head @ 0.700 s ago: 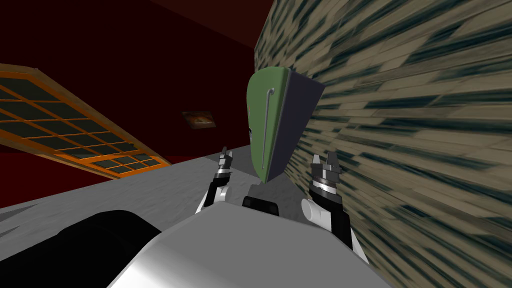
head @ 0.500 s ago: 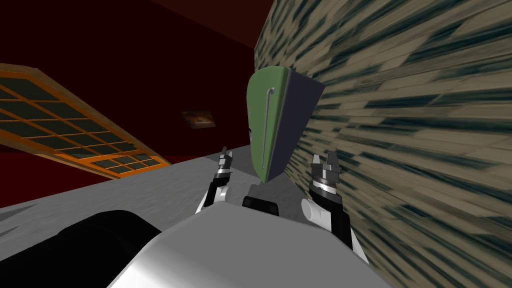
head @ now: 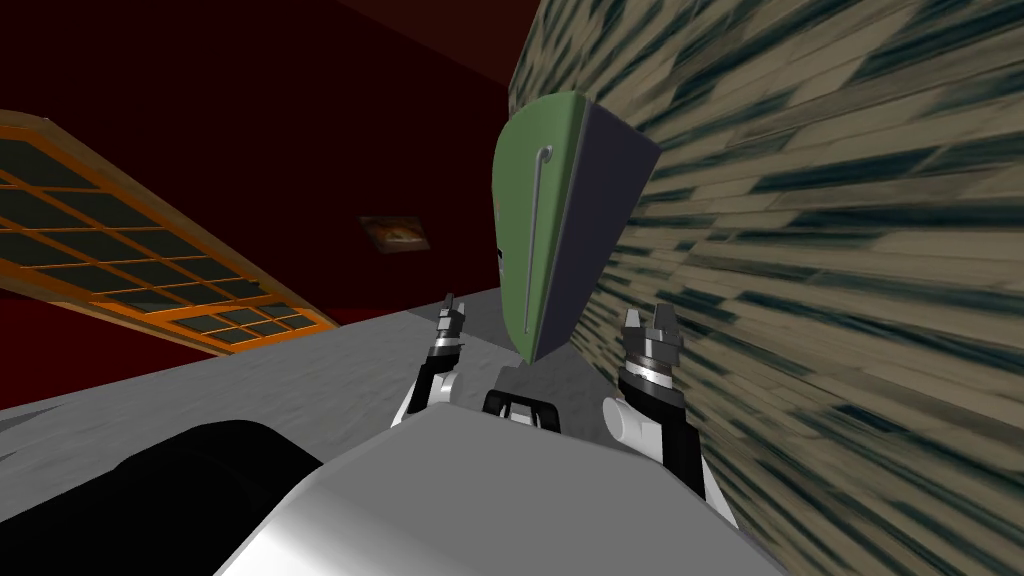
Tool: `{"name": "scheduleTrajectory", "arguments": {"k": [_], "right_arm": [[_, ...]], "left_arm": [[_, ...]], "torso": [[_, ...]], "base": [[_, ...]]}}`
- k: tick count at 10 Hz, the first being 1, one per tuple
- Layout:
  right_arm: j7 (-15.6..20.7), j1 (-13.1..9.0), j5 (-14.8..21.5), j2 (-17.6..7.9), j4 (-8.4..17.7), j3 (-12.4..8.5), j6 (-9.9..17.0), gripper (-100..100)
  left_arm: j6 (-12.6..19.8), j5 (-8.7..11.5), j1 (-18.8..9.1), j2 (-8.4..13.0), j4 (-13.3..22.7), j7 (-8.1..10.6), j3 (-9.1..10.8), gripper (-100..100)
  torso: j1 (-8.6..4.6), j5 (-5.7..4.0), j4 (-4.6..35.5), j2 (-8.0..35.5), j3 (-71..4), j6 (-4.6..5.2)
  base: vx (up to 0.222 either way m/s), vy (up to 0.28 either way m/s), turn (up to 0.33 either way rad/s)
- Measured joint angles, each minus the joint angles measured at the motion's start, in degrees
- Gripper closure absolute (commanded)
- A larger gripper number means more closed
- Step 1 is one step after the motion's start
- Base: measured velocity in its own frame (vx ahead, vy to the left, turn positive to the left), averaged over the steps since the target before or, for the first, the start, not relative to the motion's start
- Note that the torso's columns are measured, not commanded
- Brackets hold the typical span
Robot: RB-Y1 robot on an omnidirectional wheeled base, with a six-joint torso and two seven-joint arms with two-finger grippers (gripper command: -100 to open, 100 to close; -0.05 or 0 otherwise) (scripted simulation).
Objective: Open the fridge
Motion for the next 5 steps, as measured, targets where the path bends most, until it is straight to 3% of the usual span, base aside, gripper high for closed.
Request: {"name": "scheduleTrajectory", "arguments": {"k": [2, 3, 5], "right_arm": [[0.0, 0.0, 0.0, 0.0, 0.0, 0.0, 0.0, 0], [0.0, 0.0, 0.0, 0.0, 0.0, 0.0, 0.0, -100], [-0.5, -0.2, -1.5, -2.8, 0.6, -0.3, 1.0, -100]], "left_arm": [[0.0, 0.0, 0.0, 0.0, 0.0, 0.00, 0.00, 0], [0.0, 0.0, 0.0, 0.0, 0.0, 0.00, 0.00, 0], [0.0, 0.0, 0.0, 0.0, 0.0, 0.00, 0.00, 0]], "torso": [[0.00, 0.00, 8.5, 8.5, -16.9, 0.00], [0.00, 0.00, 12.7, 12.7, -25.4, 0.00], [0.00, 0.00, 15.1, 15.2, -30.4, 0.00]], "base": [[0.000, 0.000, 0.000], [0.000, 0.000, 0.000], [-0.013, 0.006, 0.019]]}}
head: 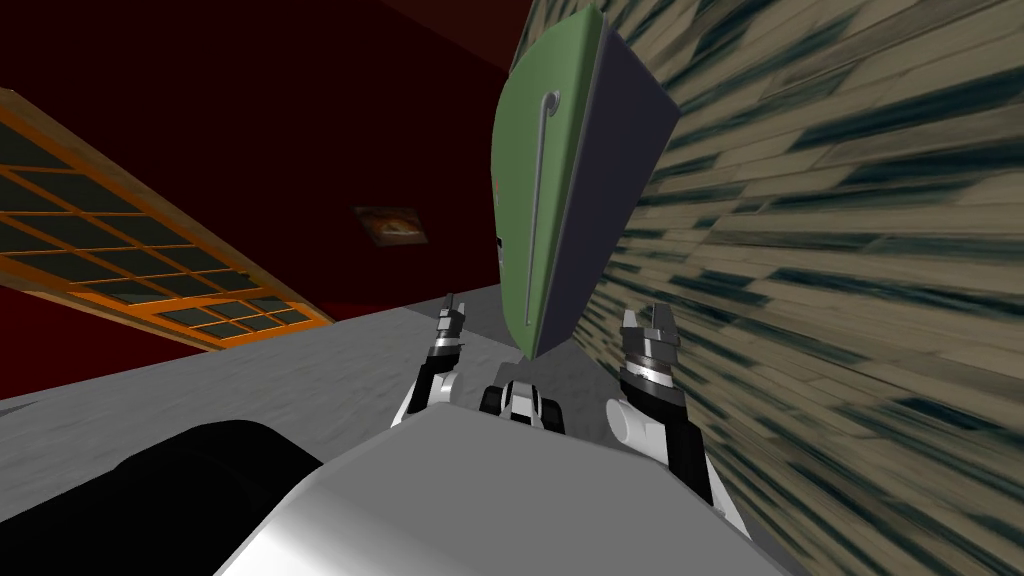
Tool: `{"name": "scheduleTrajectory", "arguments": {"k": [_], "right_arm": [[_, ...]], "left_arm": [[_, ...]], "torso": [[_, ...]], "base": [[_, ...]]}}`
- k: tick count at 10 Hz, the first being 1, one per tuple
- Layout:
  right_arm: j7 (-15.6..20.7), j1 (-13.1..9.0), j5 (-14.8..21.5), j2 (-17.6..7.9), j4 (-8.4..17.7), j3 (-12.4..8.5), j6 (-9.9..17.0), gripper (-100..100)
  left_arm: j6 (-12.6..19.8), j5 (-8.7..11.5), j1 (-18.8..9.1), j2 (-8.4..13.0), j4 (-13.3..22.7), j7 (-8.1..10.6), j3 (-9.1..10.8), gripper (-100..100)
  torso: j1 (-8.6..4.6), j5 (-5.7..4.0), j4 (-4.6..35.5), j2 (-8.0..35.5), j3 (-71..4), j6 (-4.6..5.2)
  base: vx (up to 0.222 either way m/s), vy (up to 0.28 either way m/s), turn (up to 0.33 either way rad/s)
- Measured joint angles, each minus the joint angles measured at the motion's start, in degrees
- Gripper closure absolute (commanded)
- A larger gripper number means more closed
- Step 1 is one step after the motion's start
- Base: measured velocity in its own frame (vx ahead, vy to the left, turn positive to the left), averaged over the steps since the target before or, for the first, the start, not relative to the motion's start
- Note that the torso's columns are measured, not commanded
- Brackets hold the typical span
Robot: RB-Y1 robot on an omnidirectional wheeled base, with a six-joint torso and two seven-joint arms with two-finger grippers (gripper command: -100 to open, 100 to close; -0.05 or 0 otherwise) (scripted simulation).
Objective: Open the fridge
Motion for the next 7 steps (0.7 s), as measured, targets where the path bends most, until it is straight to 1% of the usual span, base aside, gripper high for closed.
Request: {"name": "scheduleTrajectory", "arguments": {"k": [2, 3, 4, 5, 6, 7], "right_arm": [[-0.7, -0.6, -2.4, -2.8, 1.1, 0.0, 2.2, -100], [-1.4, -0.4, -4.1, -4.3, 1.5, -0.3, 3.6, -100], [-2.3, -0.9, -5.8, -5.5, 2.6, -0.6, 5.0, -100], [-2.7, -1.6, -7.1, -6.1, 3.4, -0.9, 6.0, -100], [-3.5, -1.8, -8.9, -7.2, 4.4, -1.3, 7.0, -100], [-4.4, -2.5, -10.5, -8.0, 5.9, -1.5, 8.2, -100]], "left_arm": [[0.0, 0.0, 0.0, 0.0, 0.0, 0.00, 0.00, 0], [0.0, 0.0, 0.0, 0.0, 0.0, 0.00, 0.00, 0], [0.0, 0.0, 0.0, 0.0, 0.0, 0.00, 0.00, 0], [0.0, 0.0, 0.0, 0.0, 0.0, 0.00, 0.00, 0], [0.0, 0.0, 0.0, 0.0, 0.0, 0.00, 0.00, 0], [0.0, 0.0, 0.0, 0.0, 0.0, 0.00, 0.00, 0]], "torso": [[0.01, 0.00, 0.2, 0.2, -0.3, 0.00], [0.01, 0.00, 0.2, 0.2, -0.3, 0.01], [0.00, 0.00, 0.2, 0.2, -0.3, 0.00], [0.00, 0.00, 0.2, 0.2, -0.3, 0.00], [-0.01, 0.00, 0.2, 0.2, -0.3, 0.00], [0.01, 0.00, 0.2, 0.2, -0.3, -0.01]], "base": [[-0.017, 0.010, 0.030], [-0.018, 0.012, 0.030], [-0.011, 0.009, 0.011], [-0.008, 0.011, 0.028], [-0.012, 0.016, 0.048], [-0.009, 0.011, 0.019]]}}
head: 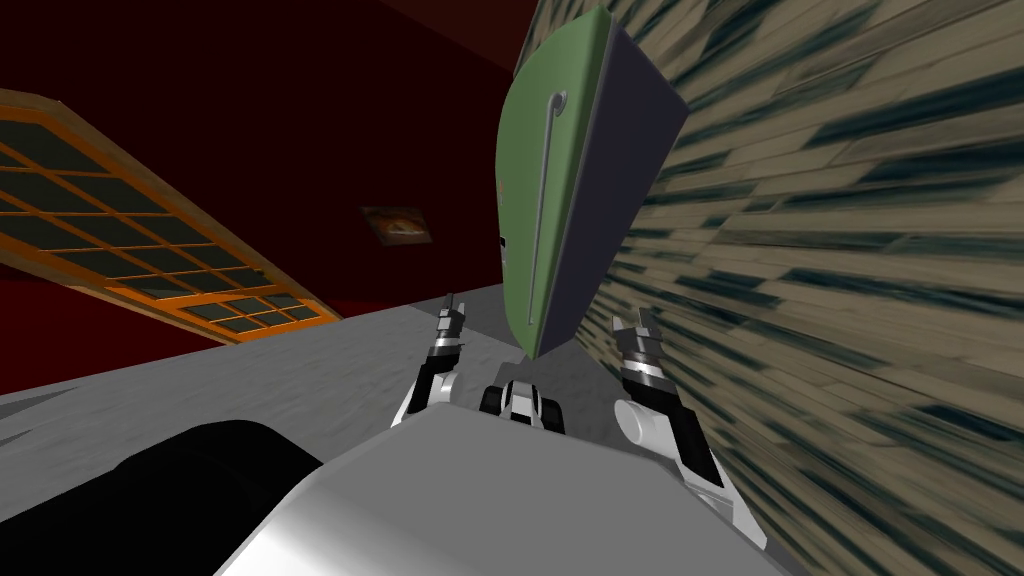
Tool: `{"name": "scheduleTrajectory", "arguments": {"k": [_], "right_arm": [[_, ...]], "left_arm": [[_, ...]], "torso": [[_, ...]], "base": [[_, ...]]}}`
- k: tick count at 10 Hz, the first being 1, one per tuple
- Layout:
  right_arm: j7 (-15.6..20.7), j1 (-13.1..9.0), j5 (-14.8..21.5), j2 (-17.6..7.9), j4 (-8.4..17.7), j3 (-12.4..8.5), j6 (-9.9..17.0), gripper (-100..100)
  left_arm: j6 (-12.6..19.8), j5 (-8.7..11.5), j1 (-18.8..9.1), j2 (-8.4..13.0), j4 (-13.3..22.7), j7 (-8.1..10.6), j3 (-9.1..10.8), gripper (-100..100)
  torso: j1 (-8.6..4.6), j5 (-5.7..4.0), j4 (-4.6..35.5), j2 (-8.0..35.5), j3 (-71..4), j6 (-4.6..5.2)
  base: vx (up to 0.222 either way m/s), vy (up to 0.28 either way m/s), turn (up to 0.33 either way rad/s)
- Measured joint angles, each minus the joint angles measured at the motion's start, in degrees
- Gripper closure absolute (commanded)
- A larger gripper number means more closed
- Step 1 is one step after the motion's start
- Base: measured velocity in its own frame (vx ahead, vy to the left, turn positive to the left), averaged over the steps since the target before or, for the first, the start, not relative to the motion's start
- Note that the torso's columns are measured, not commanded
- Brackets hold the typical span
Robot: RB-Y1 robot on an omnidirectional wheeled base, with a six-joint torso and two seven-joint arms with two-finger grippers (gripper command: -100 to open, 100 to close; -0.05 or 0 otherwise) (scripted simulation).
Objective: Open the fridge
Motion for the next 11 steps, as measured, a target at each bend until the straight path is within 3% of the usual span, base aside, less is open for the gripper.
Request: {"name": "scheduleTrajectory", "arguments": {"k": [5, 8, 11], "right_arm": [[-3.3, -1.2, -8.2, -2.3, 3.0, -1.3, 6.1, -100], [-5.1, -3.6, -13.1, -3.0, 5.7, -2.5, 10.7, -100], [-7.3, -3.7, -18.3, -3.8, 7.5, -3.1, 14.4, -100]], "left_arm": [[0.0, 0.0, 0.0, 0.0, 0.0, 0.00, 0.00, 0], [0.0, 0.0, 0.0, 0.0, 0.0, 0.00, 0.00, 0], [0.0, 0.0, 0.0, 0.0, 0.0, 0.00, 0.00, 0]], "torso": [[-0.01, 0.00, 0.0, 0.0, 0.0, 0.00], [0.00, 0.00, 0.0, 0.0, 0.0, 0.00], [-0.02, 0.00, 0.0, 0.0, 0.0, 0.01]], "base": [[-0.009, 0.009, 0.032], [-0.008, 0.011, 0.034], [-0.006, 0.012, 0.040]]}}
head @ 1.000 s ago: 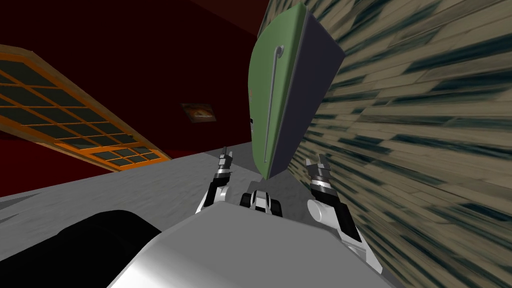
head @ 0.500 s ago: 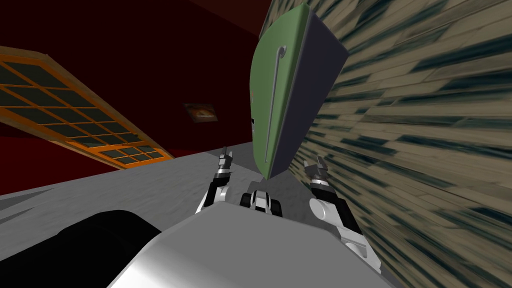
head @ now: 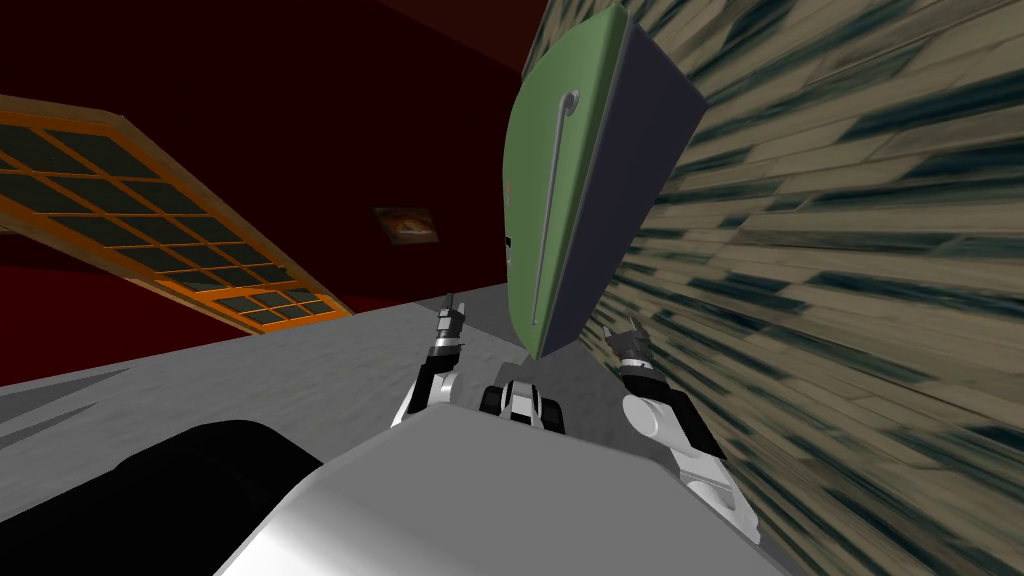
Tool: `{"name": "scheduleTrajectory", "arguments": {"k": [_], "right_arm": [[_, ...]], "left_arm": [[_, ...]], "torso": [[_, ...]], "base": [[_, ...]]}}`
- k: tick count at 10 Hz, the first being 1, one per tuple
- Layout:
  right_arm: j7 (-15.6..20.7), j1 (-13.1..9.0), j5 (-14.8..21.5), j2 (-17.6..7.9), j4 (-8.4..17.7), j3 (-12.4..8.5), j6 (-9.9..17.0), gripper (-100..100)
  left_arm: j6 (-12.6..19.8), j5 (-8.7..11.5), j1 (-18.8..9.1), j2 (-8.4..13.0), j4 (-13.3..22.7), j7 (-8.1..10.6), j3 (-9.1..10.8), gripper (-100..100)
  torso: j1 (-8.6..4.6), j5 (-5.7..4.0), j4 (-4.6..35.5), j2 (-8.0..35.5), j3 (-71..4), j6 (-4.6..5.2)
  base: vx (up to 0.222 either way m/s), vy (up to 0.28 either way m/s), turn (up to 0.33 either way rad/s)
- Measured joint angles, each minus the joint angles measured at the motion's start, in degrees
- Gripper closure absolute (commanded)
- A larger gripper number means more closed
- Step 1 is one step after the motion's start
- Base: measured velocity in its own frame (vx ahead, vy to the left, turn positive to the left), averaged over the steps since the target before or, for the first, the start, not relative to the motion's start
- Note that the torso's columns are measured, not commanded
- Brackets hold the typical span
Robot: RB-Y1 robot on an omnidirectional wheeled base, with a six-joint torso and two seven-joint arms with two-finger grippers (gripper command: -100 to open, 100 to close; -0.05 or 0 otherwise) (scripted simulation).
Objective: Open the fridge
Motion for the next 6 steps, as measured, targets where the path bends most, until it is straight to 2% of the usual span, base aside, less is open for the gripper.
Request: {"name": "scheduleTrajectory", "arguments": {"k": [2, 4, 6], "right_arm": [[-1.7, -1.4, -3.6, -0.7, 2.5, -0.6, 2.2, -100], [-3.1, -2.1, -7.1, -0.7, 3.5, -1.6, 5.4, -100], [-4.2, -2.4, -10.0, -1.2, 4.9, -1.6, 6.9, -100]], "left_arm": [[0.0, 0.0, 0.0, 0.0, 0.0, 0.00, 0.00, 0], [0.0, 0.0, 0.0, 0.0, 0.0, 0.00, 0.00, 0], [0.0, 0.0, 0.0, 0.0, 0.0, 0.00, 0.00, 0]], "torso": [[0.01, 0.00, 0.0, 0.0, 0.0, 0.00], [0.01, 0.01, 0.0, 0.0, 0.0, 0.01], [0.01, 0.00, 0.0, 0.0, 0.0, -0.01]], "base": [[-0.004, 0.010, 0.046], [-0.001, 0.005, 0.014], [-0.001, 0.009, 0.047]]}}
